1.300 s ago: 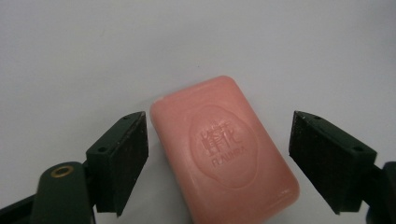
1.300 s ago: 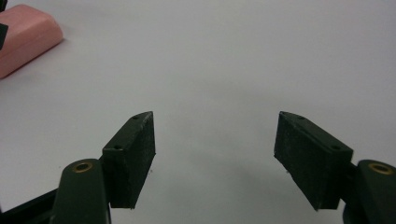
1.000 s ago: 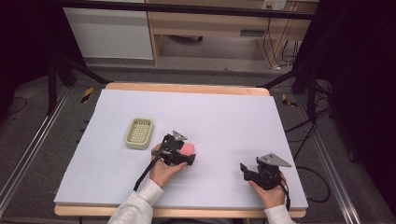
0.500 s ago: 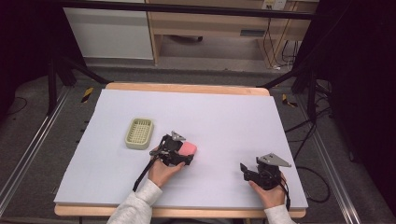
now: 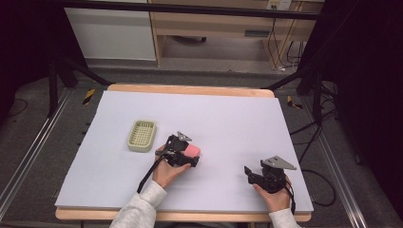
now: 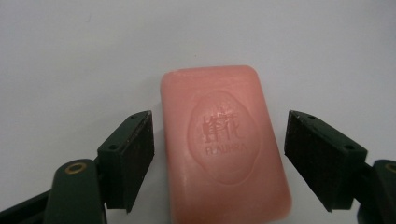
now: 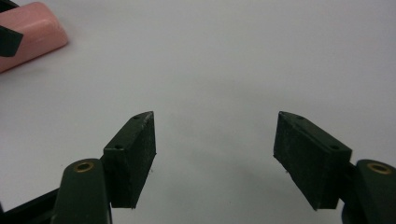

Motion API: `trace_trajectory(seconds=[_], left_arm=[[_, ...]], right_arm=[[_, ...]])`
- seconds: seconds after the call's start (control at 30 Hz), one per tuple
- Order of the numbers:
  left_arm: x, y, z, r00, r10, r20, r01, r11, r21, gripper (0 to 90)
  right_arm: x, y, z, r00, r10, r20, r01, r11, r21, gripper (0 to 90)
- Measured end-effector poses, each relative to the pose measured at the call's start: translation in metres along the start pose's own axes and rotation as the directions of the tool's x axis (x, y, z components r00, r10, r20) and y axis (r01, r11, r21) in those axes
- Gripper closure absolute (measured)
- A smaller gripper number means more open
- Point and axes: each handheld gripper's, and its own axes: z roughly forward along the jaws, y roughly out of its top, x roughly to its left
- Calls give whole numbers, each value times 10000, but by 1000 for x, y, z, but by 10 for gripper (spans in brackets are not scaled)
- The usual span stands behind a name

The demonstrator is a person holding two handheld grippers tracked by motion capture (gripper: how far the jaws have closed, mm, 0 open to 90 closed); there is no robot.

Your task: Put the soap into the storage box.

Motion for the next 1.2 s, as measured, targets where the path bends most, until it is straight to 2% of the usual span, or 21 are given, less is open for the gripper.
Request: trace_trajectory(seconds=[0.17,0.6,0.67,1.2], left_arm=[[-1,0,6,9999,75,-115,-71,9995,316,277],[-2,1,6,9988,85,-488,-67,9993,367,358],[-2,1,6,9987,115,-490,-94,9991,410,366],[0,3,3,9988,347,-339,-324,9974,651,372]], right_arm=[[0,0,0,10000,74,-32,-74,9999,83,299],[-1,-1,1,10000,24,-30,-23,10000,60,307],[0,0,0,9999,120,-65,-119,9999,90,307],[-1,-1,1,10000,12,-34,-11,9999,107,307]])
